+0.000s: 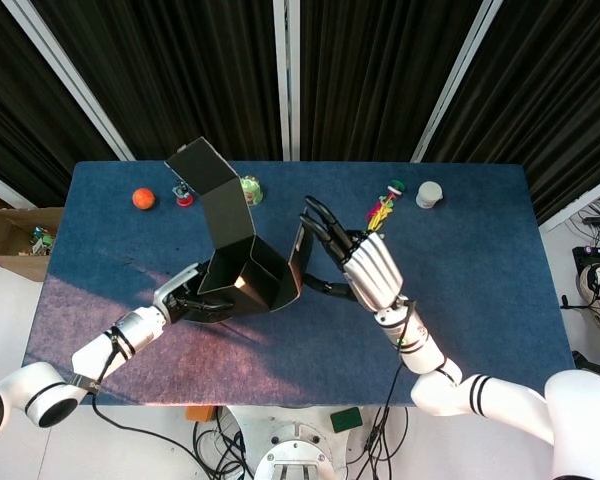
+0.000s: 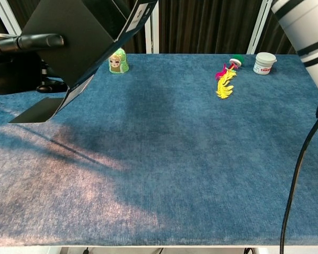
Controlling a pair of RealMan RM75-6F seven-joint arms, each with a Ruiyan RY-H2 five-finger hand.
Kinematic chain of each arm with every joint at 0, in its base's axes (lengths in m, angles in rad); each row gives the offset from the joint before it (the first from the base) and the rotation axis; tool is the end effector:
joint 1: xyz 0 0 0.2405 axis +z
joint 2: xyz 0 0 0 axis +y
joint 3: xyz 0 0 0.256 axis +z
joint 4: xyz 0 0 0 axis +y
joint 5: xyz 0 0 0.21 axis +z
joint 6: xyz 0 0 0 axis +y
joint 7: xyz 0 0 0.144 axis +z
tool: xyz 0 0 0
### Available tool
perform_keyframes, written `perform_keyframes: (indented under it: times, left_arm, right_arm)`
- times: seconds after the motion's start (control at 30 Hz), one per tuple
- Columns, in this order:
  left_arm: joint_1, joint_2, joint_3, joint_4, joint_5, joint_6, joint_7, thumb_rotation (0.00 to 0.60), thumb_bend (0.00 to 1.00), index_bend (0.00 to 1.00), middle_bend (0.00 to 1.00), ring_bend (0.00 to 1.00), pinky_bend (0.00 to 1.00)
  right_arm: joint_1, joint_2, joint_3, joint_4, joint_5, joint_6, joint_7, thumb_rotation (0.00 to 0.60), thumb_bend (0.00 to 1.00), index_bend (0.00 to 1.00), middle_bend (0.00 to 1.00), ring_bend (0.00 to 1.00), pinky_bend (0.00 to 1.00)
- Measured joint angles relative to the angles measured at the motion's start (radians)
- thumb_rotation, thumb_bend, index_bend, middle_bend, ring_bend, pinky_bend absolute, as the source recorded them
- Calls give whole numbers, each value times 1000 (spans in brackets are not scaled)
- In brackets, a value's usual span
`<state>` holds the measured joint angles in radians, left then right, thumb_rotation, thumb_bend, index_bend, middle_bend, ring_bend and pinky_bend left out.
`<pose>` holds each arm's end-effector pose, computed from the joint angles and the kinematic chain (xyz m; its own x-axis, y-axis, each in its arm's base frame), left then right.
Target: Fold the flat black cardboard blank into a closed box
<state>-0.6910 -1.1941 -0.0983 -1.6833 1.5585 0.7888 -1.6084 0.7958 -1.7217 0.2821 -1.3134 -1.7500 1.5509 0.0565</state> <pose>-0.1596 0.3034 0.0450 -0.7652 0.6004 0.2322 0.5294 0.3818 0.7576 -0.0407 -0.3205 0.0349 -0.1330 0.2128 0.9680 -0.6098 -0.7875 0.0893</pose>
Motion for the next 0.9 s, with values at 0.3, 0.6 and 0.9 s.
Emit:
perform_keyframes:
  times: [0.3,0.6,0.9]
  left_arm:
    - [-9,-15,11,12,-33,4,196,600,27,295,265,525,804]
    - [-13,-44,12,24,-102,1,395,600,27,297,262,523,804]
    - [-15,-113,10,79,-170,-7,592,600,27,299,257,518,803]
  right_arm:
    - [48,64,-8,-88,-18,-109,-119,600,40,0,53,617,987]
    - [72,93,-45,-123,-5,-219,-182,600,42,0,109,627,987]
    - [92,52,-84,-23,-37,-234,-215,600,46,86,210,650,1000]
